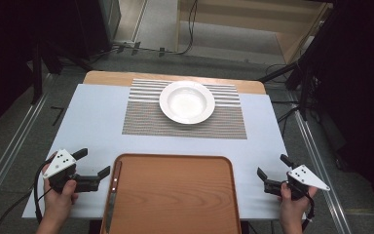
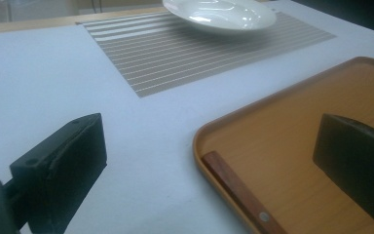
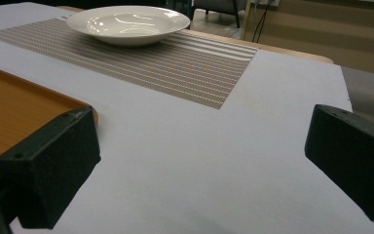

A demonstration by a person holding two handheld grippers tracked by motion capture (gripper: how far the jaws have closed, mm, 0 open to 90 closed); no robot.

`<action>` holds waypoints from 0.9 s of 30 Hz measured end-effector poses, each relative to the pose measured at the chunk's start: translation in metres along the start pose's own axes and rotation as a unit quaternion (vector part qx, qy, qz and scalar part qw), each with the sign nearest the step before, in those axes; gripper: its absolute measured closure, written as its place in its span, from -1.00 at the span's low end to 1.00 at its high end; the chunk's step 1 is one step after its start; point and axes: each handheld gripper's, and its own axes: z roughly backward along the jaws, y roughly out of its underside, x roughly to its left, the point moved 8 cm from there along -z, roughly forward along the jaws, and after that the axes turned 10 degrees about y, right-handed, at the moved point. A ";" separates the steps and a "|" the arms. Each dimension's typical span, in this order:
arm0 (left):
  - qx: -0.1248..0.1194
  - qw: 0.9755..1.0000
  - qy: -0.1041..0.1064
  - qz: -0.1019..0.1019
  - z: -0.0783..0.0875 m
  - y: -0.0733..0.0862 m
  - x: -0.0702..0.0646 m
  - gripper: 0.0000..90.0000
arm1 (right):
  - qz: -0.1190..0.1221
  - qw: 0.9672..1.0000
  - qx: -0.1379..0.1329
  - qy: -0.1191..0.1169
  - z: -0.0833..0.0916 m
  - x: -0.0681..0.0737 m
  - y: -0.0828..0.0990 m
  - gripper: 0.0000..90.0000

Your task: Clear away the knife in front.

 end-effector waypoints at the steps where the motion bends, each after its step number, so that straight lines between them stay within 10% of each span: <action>1: 0.000 1.000 -0.002 0.000 0.001 0.000 0.002 -1.00 | 0.000 1.000 0.000 0.000 0.000 0.000 0.000 -1.00; 27: -0.016 0.998 -0.053 0.026 0.029 0.012 0.050 -1.00 | -0.002 1.000 0.002 0.002 0.000 0.000 0.000 -1.00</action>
